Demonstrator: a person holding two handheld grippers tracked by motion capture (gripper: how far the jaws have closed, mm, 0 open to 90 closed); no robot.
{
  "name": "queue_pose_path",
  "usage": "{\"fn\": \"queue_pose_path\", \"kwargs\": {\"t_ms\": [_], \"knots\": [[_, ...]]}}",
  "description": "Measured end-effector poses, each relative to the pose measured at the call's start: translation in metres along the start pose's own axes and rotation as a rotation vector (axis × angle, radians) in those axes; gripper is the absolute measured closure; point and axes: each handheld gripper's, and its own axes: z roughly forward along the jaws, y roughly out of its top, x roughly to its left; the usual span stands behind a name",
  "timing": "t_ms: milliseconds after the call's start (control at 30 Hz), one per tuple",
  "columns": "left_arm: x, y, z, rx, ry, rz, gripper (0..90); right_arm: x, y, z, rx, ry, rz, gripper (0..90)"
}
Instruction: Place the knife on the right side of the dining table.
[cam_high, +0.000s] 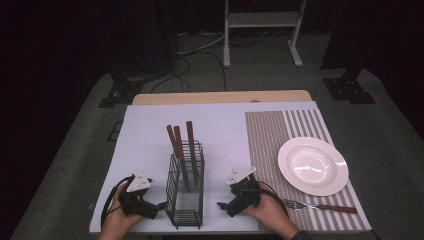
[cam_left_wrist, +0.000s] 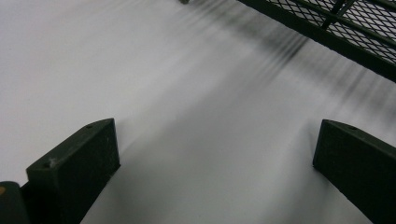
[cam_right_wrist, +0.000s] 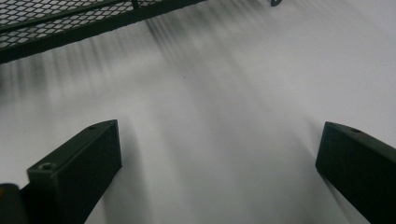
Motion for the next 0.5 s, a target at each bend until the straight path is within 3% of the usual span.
{"fn": "queue_pose_path", "kwargs": {"t_ms": [133, 400, 500], "knots": [[0.0000, 0.0000, 0.0000, 0.000, 0.000, 0.000, 0.0, -0.0005, 0.0000, -0.0002, -0.002, -0.001, -0.001, 0.0], [0.0001, 0.0000, 0.0000, 0.000, 0.000, 0.000, 0.0, -0.0062, 0.0031, -0.0049, -0.008, -0.003, 0.019, 14.1], [0.0000, 0.0000, -0.0001, 0.000, 0.000, 0.001, 0.0, -0.0078, 0.0074, -0.0070, -0.010, 0.005, 0.043, 14.6]]}}
